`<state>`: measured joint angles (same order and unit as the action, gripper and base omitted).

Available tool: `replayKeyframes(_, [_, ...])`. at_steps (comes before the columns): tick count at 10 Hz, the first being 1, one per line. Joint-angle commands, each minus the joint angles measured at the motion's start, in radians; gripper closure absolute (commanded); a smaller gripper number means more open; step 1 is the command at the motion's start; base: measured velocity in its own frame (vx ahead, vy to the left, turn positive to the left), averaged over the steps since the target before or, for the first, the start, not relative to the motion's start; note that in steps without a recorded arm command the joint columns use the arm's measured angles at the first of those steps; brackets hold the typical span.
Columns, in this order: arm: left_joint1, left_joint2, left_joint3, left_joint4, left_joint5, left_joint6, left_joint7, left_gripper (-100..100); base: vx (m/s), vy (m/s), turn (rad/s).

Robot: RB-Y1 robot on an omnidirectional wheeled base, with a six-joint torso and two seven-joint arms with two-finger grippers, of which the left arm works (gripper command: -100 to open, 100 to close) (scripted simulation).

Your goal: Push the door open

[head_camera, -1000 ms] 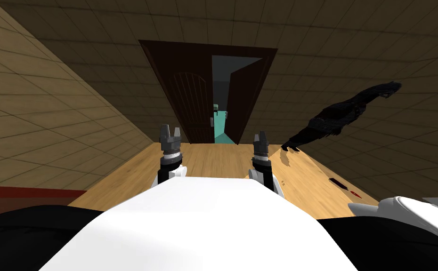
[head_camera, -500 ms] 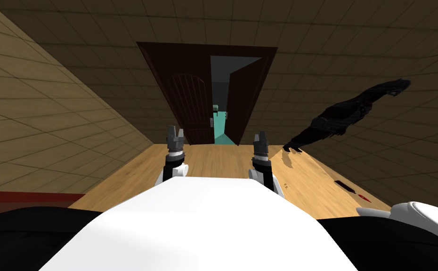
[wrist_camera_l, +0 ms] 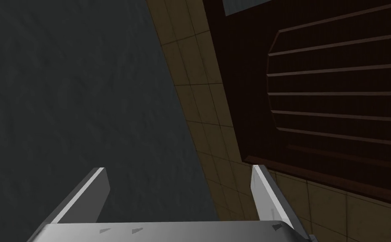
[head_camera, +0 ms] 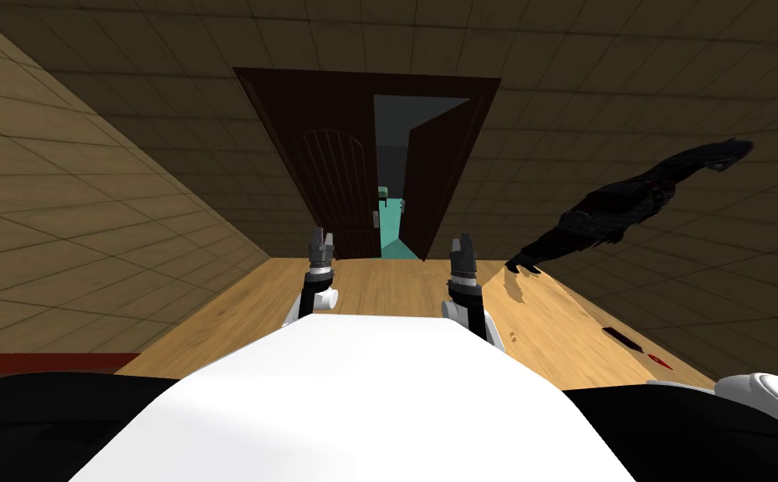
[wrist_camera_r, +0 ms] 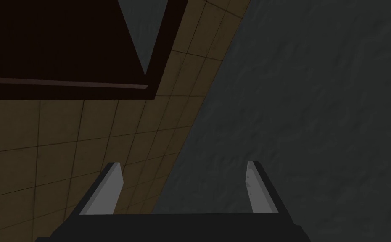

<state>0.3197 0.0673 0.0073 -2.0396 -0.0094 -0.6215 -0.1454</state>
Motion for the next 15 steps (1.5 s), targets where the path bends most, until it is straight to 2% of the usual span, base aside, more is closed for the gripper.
replayKeyframes(1, [-0.029, 0.002, 0.004, 0.041, 0.002, 0.009, -0.001, -100, 0.117, -0.004, 0.002])
replayKeyframes(6, [-0.109, 0.012, 0.018, 0.179, 0.013, 0.023, 0.001, -100, 0.095, -0.001, 0.002])
replayKeyframes(7, [-0.109, 0.012, 0.018, 0.179, 0.013, 0.023, 0.001, -100, 0.067, 0.007, 0.002])
replayKeyframes(15, [-0.250, 0.020, 0.044, 0.417, 0.032, 0.047, 0.002, -100, 0.092, 0.001, 0.003])
